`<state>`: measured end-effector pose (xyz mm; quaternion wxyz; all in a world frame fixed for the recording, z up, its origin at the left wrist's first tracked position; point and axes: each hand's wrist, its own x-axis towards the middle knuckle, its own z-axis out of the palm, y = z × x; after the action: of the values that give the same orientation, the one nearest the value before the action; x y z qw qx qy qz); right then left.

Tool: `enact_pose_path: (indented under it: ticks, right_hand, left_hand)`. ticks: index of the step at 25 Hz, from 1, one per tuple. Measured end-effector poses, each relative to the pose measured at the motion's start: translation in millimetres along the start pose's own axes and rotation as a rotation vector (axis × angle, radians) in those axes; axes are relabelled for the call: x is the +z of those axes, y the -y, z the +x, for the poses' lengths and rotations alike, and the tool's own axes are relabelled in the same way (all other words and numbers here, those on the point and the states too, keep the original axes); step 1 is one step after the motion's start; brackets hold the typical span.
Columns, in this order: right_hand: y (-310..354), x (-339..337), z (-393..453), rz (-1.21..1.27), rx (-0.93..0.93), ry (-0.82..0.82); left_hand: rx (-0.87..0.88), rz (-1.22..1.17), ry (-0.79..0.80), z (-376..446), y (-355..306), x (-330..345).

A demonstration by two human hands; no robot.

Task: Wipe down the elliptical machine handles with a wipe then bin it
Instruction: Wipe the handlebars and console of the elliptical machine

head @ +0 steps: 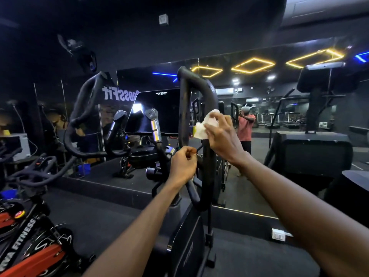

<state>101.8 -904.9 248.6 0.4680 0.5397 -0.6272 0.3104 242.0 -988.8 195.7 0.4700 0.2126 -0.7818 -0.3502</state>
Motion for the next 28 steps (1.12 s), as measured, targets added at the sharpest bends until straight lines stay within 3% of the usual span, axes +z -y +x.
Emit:
enact_pose_path:
  ticks: [4,8,12,15,19,22,23,26,28]
  right_hand:
    - [-24,-2,-39,-0.273,-0.594,0.132]
    - [-42,-10,-15,-0.218,-0.506,0.111]
    - [-47,8,-47,-0.196,-0.89,0.297]
    - [-48,3,-22,-0.136,-0.66,0.198]
    - [-52,14,-29,-0.146,-0.943,0.206]
    - [-58,6,3,-0.078,-0.647,0.084]
    - [-57,8,7,-0.092,-0.654,0.087]
    - [-63,18,0,-0.165,-0.898,0.142]
    - [-66,11,14,-0.117,-0.725,0.06]
  left_hand:
    - [0.038,-0.001,-0.078,12,7,10]
    - [0.042,-0.06,-0.169,26,7,21]
    - [0.061,-0.074,-0.202,32,-2,27]
    - [0.077,-0.09,-0.232,38,-1,29]
    - [0.078,-0.105,-0.257,37,-3,29]
    - [0.091,-0.083,-0.244,40,-6,29]
    - [0.097,-0.065,-0.249,41,-8,30]
    - [0.124,-0.041,-0.242,45,-14,31]
    - [0.135,-0.049,-0.236,49,-15,31]
